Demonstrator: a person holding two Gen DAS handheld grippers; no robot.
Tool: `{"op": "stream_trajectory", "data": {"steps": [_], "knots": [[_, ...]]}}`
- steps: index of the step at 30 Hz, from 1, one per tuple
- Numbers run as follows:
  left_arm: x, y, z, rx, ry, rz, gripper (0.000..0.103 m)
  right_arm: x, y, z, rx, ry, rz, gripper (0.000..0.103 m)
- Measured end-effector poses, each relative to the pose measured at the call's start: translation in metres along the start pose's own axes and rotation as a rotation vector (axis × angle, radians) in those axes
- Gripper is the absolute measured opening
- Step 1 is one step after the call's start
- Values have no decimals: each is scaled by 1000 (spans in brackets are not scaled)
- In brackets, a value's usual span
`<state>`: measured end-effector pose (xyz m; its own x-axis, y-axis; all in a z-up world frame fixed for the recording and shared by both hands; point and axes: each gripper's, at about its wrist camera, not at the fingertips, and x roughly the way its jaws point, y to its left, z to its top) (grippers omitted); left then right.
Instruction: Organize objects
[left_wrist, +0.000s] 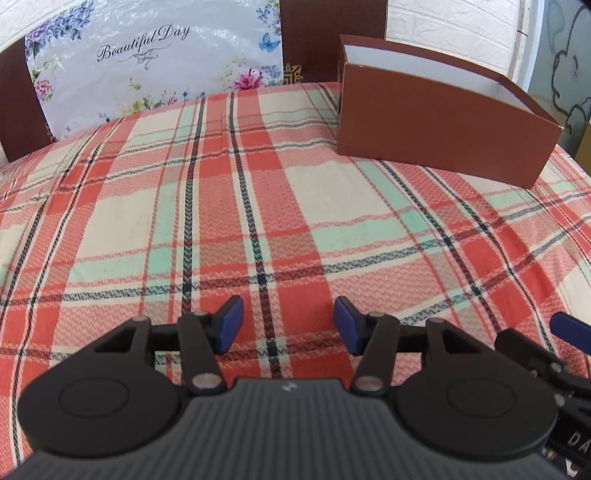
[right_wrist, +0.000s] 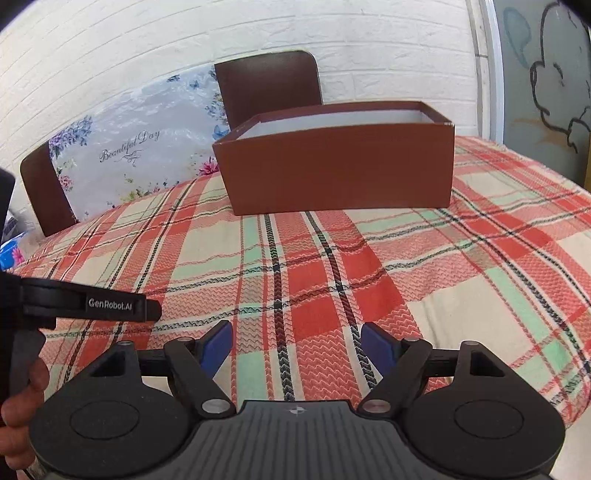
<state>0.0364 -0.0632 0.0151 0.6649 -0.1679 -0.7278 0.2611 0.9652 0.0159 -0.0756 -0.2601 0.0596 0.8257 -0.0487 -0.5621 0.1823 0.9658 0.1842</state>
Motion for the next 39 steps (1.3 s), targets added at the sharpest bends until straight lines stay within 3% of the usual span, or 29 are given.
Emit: {"op": "stream_trajectory", "data": {"steps": [9, 11, 18, 25, 33, 39], "knots": [[-5, -6, 5, 35, -17, 48, 64, 11, -15, 8, 47, 5, 57, 77], [-9, -8, 8, 39, -34, 57, 69, 7, -14, 10, 37, -9, 71, 78], [-19, -20, 15, 69, -69, 77, 71, -10, -11, 17, 10, -90, 105, 81], [-26, -31, 18, 86, -102, 119, 95, -23, -16, 22, 18, -150, 106, 83], [-29, -40, 23, 103, -101, 147, 103, -29, -31, 32, 71, -172, 98, 84], [-29, -44, 31, 96, -99, 173, 103, -29, -42, 55, 100, -205, 92, 87]]}}
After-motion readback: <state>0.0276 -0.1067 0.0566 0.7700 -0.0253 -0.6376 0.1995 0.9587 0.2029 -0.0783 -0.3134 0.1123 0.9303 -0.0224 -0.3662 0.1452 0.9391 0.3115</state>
